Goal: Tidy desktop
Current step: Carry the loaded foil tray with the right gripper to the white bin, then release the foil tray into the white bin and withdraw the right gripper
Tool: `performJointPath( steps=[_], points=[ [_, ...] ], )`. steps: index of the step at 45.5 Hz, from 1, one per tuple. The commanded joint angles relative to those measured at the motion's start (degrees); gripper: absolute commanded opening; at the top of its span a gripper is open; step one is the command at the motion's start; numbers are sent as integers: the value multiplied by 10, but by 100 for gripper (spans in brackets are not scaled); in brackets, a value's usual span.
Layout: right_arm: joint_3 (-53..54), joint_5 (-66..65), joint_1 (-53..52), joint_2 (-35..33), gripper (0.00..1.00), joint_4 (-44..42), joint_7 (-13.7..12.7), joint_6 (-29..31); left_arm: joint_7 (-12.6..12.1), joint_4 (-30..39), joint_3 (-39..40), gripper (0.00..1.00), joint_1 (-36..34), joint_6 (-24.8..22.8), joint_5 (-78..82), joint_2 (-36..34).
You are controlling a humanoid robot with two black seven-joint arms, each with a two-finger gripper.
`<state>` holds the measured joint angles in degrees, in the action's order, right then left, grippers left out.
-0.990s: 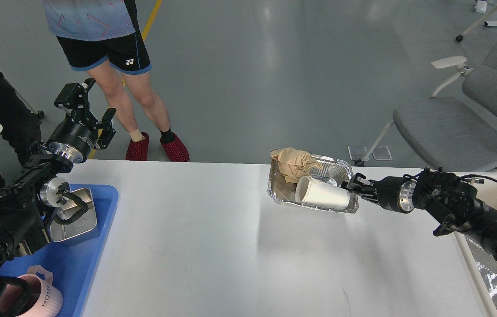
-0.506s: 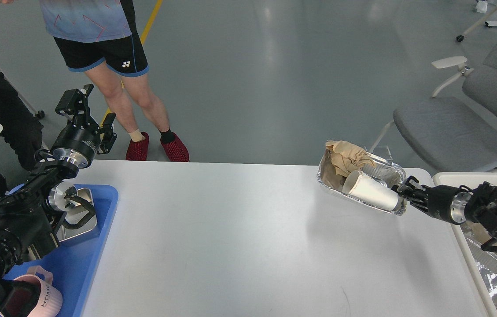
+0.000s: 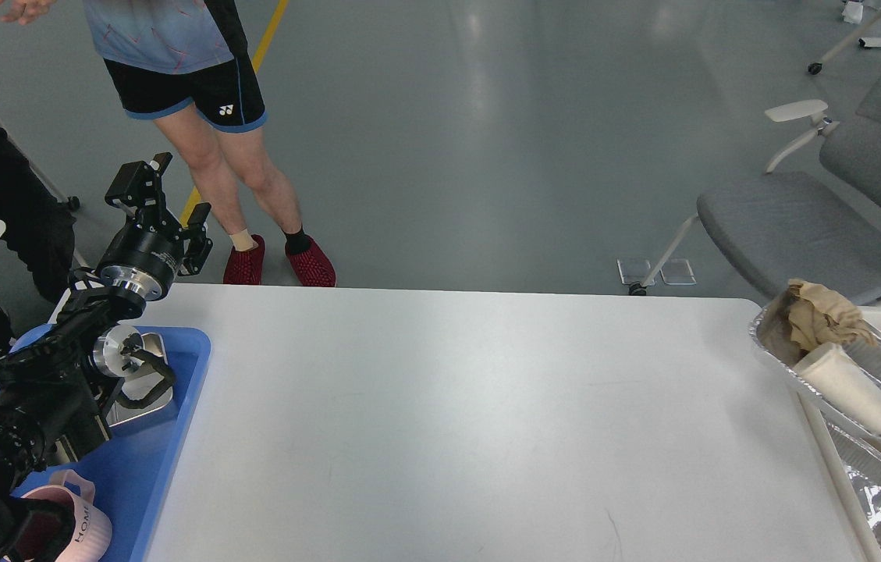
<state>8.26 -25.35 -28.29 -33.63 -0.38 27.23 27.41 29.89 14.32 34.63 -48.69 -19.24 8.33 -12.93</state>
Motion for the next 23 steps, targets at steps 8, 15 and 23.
performJointPath(
  steps=[8,15,23],
  points=[
    [51,66,93,1,0,-54,-31,0,0,0,0,92,-1,3,-1,4],
    [60,71,107,3,0,-53,-31,-1,0,0,0,92,-3,11,0,10],
    [80,76,106,7,72,-61,-31,-25,0,0,0,92,-3,15,0,10]
  ],
)
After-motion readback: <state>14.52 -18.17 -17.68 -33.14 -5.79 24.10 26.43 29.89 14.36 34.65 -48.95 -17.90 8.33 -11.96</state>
